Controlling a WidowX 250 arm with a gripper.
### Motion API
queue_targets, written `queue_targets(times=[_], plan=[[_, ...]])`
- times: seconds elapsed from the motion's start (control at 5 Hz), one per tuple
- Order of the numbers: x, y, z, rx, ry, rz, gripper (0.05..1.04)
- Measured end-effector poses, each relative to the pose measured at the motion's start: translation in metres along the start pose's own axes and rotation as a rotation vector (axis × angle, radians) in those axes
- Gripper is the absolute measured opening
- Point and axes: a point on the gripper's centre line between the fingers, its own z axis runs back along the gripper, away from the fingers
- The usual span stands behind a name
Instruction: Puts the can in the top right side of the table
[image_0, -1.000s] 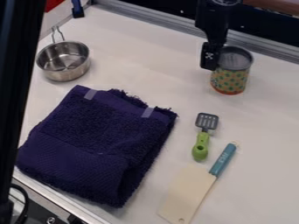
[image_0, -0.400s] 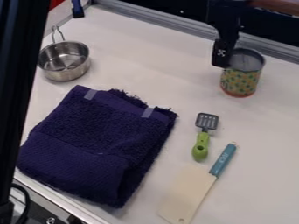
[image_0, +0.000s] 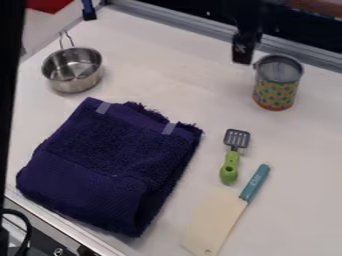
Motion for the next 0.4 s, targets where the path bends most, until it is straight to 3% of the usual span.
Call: queue_targets(times=[0.2,0.4], plan=[[0.023,-0.006,0.011,0.016,0.026,-0.032,0.999],[0.038,0.001,0.002,0.038,-0.011,-0.18,0.999]])
